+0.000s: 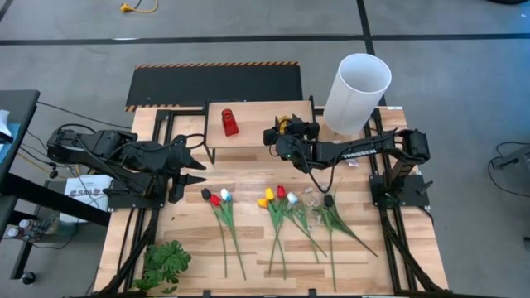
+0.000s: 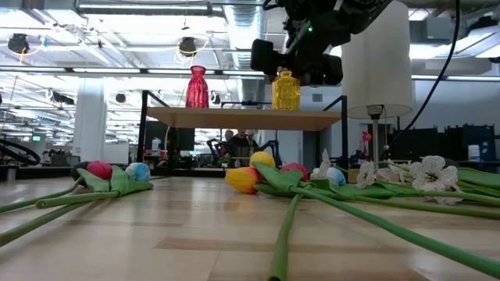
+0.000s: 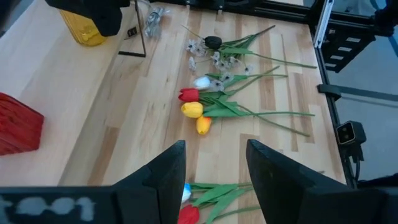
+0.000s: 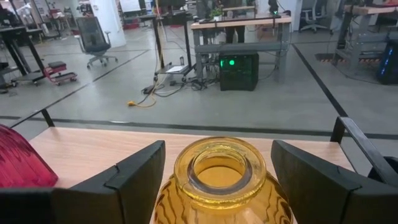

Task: Pick and place flowers into a vace then onto a shelf
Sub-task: Put the yellow flower vase on the shelf

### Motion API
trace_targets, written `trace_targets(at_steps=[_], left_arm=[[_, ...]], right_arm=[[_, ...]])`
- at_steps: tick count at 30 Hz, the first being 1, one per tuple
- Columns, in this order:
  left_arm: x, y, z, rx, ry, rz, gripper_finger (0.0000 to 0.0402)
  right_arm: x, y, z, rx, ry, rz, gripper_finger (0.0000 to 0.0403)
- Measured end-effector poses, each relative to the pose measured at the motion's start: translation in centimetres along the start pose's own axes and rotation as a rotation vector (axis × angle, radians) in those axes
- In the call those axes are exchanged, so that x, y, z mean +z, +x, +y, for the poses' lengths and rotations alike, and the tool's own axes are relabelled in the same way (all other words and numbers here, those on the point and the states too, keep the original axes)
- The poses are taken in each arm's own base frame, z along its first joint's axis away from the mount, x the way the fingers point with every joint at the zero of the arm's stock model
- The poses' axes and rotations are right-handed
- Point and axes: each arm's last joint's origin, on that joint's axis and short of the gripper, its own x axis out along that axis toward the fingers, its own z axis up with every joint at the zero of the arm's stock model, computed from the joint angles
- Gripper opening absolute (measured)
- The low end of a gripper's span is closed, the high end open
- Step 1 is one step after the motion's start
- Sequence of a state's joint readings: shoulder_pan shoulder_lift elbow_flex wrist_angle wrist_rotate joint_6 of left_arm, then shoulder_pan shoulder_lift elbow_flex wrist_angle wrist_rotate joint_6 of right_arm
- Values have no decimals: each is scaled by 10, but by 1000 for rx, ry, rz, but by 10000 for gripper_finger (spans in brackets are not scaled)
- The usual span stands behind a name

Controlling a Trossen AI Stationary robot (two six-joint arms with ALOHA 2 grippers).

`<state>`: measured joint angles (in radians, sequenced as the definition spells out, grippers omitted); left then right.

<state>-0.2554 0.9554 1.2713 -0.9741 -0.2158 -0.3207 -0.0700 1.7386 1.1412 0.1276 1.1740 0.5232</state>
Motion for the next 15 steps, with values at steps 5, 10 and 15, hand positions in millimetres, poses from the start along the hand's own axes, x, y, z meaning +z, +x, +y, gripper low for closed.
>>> trace_targets(at_steps=[5, 10, 15], left_arm=[[0, 0, 0, 0, 13, 0, 158], [0, 0, 0, 0, 6, 0, 158], [0, 0, 0, 0, 5, 0, 158]], right_arm=[[0, 0, 0, 0, -1, 0, 286], [0, 0, 0, 0, -1, 0, 286], [0, 0, 0, 0, -2, 0, 286]])
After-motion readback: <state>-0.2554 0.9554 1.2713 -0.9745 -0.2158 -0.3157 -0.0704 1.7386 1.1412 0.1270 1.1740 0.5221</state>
